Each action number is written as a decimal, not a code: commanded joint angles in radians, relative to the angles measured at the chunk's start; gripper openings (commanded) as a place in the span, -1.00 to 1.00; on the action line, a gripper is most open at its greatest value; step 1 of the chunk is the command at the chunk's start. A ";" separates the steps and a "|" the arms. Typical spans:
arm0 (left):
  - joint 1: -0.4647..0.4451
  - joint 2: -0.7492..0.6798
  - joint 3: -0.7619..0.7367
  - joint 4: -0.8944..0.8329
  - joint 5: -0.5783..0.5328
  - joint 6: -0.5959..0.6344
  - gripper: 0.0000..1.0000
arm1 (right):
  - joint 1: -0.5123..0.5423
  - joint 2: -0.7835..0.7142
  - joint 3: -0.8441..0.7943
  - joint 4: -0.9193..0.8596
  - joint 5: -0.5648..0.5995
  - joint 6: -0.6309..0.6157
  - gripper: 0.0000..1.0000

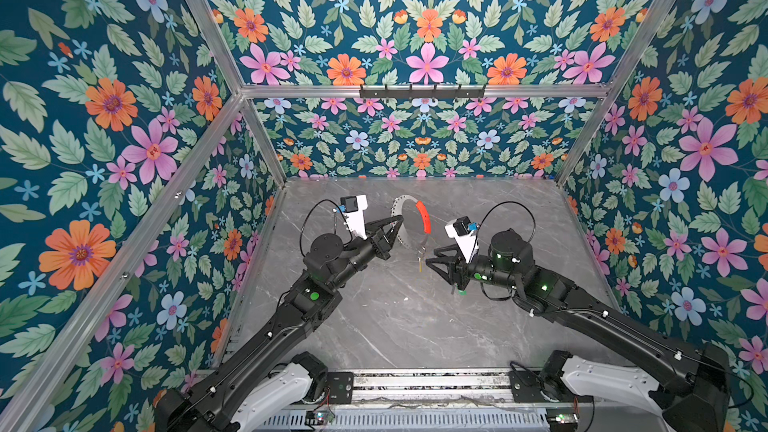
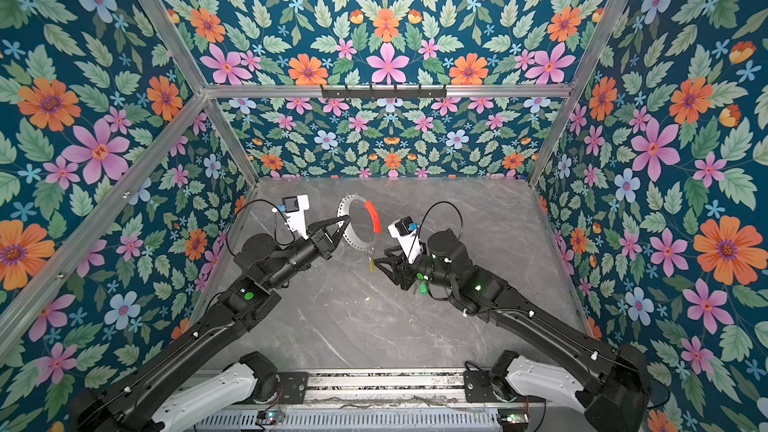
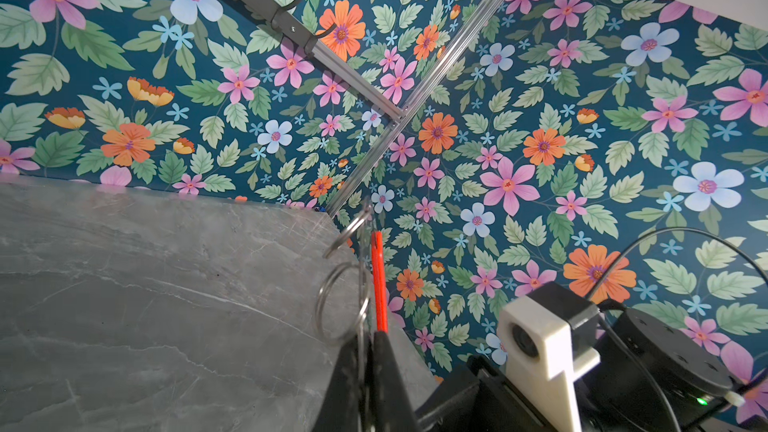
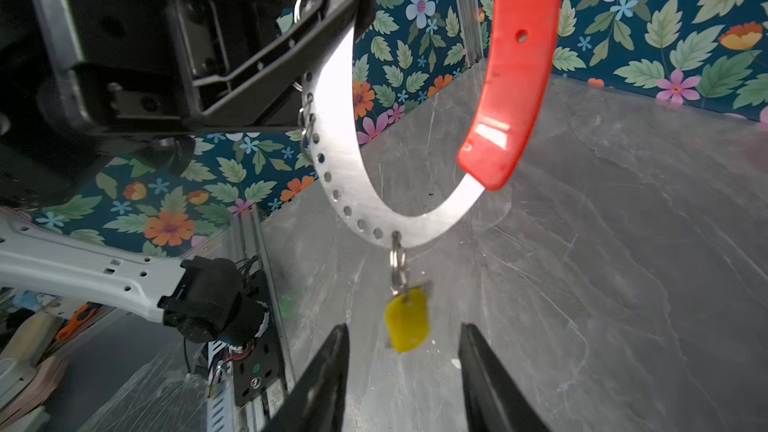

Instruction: Remove the keys from the keyring

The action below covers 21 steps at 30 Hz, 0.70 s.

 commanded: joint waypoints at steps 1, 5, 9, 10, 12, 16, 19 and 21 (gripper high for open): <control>0.001 -0.001 -0.002 0.032 -0.002 -0.003 -1.00 | 0.004 0.018 0.018 0.044 0.039 -0.029 -0.10; 0.001 -0.002 -0.005 0.029 -0.010 -0.004 -1.00 | 0.004 0.040 0.035 0.049 0.014 -0.035 -0.12; 0.001 -0.003 -0.008 0.029 -0.011 -0.005 -1.00 | 0.004 0.054 0.044 0.060 -0.016 -0.037 -0.17; 0.001 -0.003 -0.007 0.029 -0.009 -0.005 -1.00 | 0.004 0.059 0.050 0.054 -0.012 -0.040 -0.20; 0.001 -0.003 -0.008 0.033 -0.001 -0.005 -1.00 | 0.004 0.075 0.061 0.045 -0.001 -0.042 -0.25; 0.001 -0.009 -0.013 0.033 -0.003 -0.003 -1.00 | 0.003 0.096 0.078 0.034 -0.009 -0.045 -0.37; 0.001 -0.014 -0.013 0.031 -0.003 -0.002 -1.00 | 0.004 0.101 0.080 0.034 -0.014 -0.045 -0.48; 0.000 -0.016 -0.013 0.028 -0.005 0.001 -1.00 | 0.004 0.104 0.080 0.032 -0.015 -0.045 -0.58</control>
